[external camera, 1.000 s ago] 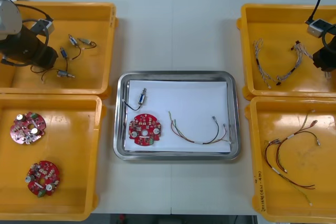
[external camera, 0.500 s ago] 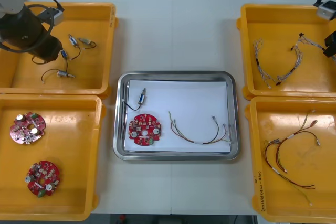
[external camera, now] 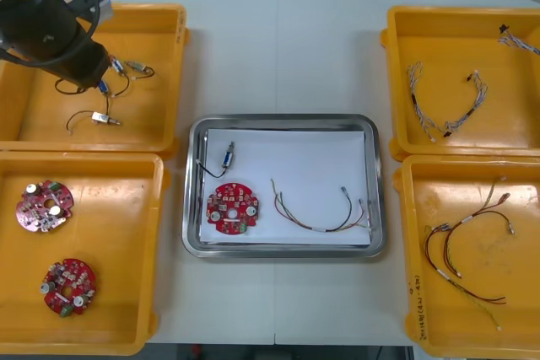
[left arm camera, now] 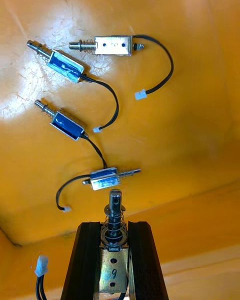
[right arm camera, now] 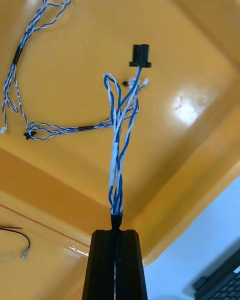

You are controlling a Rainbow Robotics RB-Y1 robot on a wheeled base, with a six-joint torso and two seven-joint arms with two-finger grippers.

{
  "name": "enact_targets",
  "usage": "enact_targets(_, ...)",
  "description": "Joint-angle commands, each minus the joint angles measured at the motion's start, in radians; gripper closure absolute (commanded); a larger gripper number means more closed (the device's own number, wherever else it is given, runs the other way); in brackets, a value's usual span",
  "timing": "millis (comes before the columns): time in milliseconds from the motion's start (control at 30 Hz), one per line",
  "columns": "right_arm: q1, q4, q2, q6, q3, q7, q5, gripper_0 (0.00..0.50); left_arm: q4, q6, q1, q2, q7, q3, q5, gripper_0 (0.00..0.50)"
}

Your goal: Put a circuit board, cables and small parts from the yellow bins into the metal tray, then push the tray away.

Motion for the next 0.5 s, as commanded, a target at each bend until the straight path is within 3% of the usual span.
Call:
enact_targets(33, 0.072, -0.166, 0.023, 0.007, -0.055, -0.058, -0.023, 0.5, -0.101, 0.058, 0.008, -0.012, 0.126, 0.024, -0.004, 0.5)
enact_targets(233, 0.173, -0.341, 0.031, 0.007, -0.067, -0.08, -0.074, 0.5, -0.176, 0.113, 0.01, -0.029, 0.221, 0.024, -0.001, 0.5)
enact_targets(500, 0.234, -0.458, 0.031, 0.007, -0.041, -0.104, -0.166, 0.5, -0.243, 0.127, 0.03, -0.044, 0.305, 0.026, -0.004, 0.5)
